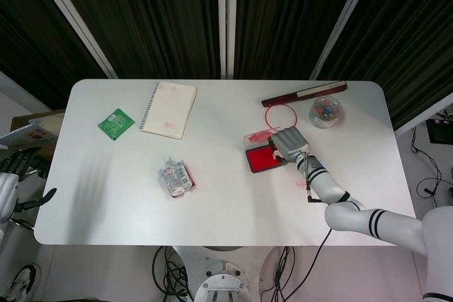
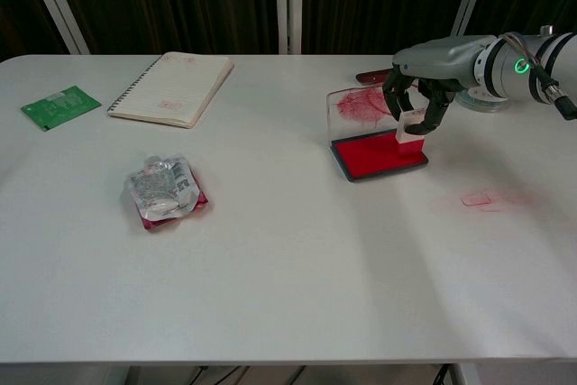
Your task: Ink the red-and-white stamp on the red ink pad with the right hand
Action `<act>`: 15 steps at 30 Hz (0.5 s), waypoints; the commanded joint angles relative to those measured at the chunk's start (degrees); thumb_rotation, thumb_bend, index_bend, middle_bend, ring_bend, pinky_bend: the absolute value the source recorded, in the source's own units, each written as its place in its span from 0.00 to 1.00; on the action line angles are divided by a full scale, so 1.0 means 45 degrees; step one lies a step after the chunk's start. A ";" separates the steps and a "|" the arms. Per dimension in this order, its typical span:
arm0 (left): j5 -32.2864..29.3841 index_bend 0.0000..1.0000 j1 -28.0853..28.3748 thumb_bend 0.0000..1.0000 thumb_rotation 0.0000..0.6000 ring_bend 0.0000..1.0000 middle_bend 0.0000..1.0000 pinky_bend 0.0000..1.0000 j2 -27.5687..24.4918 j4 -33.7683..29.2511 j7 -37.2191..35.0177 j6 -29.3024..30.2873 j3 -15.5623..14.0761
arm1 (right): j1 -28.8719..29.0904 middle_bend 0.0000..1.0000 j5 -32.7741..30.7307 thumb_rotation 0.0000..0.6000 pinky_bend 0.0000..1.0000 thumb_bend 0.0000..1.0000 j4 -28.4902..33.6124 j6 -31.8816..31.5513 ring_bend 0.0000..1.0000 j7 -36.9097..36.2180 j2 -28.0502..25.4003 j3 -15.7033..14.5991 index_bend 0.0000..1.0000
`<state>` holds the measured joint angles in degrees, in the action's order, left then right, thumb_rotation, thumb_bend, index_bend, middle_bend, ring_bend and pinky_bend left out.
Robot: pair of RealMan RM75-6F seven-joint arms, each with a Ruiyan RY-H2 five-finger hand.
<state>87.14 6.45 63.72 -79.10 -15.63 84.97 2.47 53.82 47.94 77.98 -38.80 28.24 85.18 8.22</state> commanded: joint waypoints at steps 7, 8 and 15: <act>0.0018 0.10 -0.0017 0.20 0.75 0.13 0.13 0.22 -0.0007 -0.0001 -0.0002 0.0033 -0.0010 | 0.0135 0.55 0.0027 1.00 0.99 0.31 -0.0282 -0.0045 0.82 -0.0402 0.0354 -0.0154 0.63; 0.0016 0.10 -0.0012 0.20 0.75 0.13 0.13 0.22 -0.0006 0.0002 0.0002 0.0012 -0.0016 | 0.0141 0.55 0.0025 1.00 0.99 0.31 -0.0341 -0.0029 0.82 -0.0456 0.0405 -0.0173 0.63; -0.0015 0.10 -0.0007 0.20 0.75 0.13 0.13 0.22 -0.0003 0.0009 0.0004 0.0000 -0.0002 | 0.0155 0.55 0.0115 1.00 0.99 0.31 -0.0759 -0.0075 0.82 -0.0734 0.0686 -0.0292 0.63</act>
<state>87.07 6.42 63.71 -79.06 -15.61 84.95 2.46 54.53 48.40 74.62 -39.14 25.01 88.20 6.97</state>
